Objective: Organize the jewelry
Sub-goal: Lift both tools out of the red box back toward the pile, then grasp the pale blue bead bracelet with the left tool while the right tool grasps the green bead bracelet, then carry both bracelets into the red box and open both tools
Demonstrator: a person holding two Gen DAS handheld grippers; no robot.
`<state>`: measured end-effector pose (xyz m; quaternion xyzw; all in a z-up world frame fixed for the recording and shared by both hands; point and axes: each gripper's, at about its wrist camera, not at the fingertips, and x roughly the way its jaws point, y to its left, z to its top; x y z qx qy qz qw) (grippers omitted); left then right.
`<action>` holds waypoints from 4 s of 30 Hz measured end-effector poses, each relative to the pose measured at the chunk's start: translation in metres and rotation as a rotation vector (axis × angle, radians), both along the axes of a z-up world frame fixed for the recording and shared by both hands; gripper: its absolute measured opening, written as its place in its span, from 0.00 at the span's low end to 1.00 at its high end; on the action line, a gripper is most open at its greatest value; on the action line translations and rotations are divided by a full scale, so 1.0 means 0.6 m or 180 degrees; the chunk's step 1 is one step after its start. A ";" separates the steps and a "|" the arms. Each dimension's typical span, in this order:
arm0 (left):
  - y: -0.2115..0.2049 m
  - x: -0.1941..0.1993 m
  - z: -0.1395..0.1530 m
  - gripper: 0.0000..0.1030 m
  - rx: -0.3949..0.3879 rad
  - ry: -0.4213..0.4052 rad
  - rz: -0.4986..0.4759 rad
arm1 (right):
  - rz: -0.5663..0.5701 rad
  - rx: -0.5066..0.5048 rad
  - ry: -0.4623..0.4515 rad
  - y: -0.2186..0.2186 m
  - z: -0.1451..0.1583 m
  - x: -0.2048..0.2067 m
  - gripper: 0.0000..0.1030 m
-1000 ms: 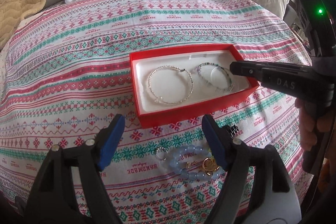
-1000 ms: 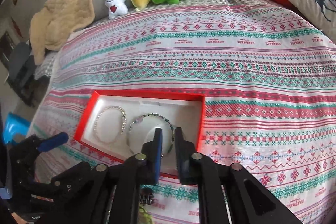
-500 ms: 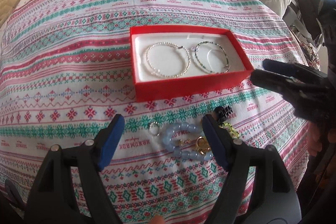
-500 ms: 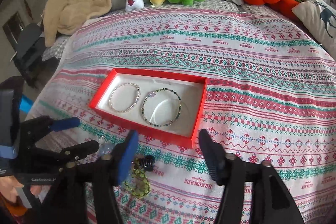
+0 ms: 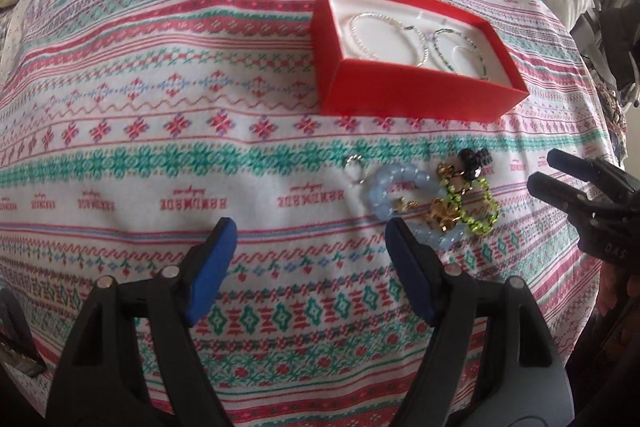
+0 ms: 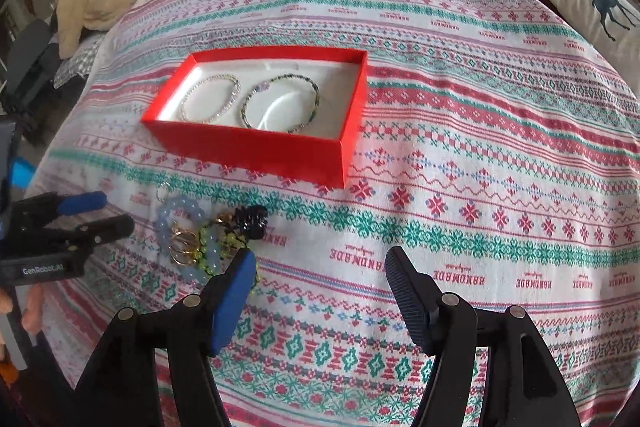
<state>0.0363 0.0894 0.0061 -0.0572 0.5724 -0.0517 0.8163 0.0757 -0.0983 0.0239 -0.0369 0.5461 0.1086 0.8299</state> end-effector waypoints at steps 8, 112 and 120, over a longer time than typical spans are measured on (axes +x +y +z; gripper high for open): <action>0.022 -0.019 -0.008 0.75 0.0108 0.0013 0.0117 | -0.0110 0.0072 0.0177 -0.012 -0.026 -0.005 0.67; -0.088 0.100 0.171 0.13 -0.0911 -0.1277 -0.0179 | -0.0121 0.0738 -0.0727 -0.010 0.138 0.052 0.06; -0.060 0.150 0.093 0.13 -0.0860 -0.1015 0.0130 | -0.0248 0.0755 -0.0835 -0.010 0.139 0.084 0.06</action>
